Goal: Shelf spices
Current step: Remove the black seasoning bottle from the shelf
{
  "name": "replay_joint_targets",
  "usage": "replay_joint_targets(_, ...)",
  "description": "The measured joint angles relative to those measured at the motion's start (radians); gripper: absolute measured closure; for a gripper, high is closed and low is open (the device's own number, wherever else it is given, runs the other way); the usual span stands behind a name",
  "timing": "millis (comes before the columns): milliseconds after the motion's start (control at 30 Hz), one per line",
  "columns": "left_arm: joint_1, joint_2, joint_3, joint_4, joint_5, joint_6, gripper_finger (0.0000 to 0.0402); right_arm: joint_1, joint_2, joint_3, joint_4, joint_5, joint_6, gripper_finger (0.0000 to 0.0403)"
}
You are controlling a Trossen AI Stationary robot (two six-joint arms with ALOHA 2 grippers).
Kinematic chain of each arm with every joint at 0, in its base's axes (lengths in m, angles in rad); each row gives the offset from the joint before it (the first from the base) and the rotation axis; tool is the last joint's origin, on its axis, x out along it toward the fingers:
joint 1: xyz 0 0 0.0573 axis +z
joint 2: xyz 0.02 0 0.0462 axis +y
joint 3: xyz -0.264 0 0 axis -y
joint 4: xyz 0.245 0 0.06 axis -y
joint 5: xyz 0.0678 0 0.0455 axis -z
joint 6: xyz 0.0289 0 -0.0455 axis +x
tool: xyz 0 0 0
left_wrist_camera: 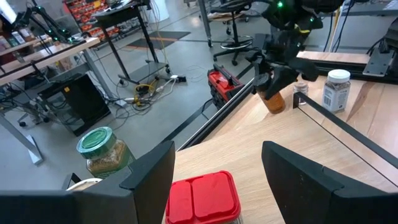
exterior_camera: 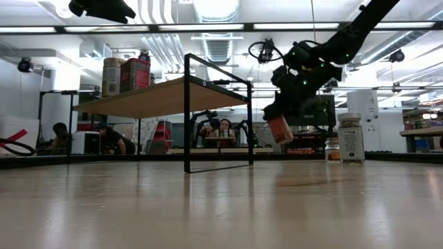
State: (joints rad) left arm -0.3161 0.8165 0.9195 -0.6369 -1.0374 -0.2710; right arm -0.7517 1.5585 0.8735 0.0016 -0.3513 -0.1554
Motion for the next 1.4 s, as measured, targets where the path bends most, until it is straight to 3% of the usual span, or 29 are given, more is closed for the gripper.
replay_joint_targets(733,0.0,0.034,0.0,0.0,-0.032,0.001,0.0171,-0.004,0.0,-0.231,0.359,0.23,0.167,0.0219)
replay_joint_targets(833,0.0,0.033,0.0,0.0,-0.053,0.001,0.0171,-0.004,0.0,-0.241,0.365,0.277,0.172,0.0214)
replay_joint_targets(1400,0.0,0.033,0.0,0.0,-0.055,0.004,0.0171,-0.003,0.0,-0.267,0.376,0.329,0.183,0.0205)
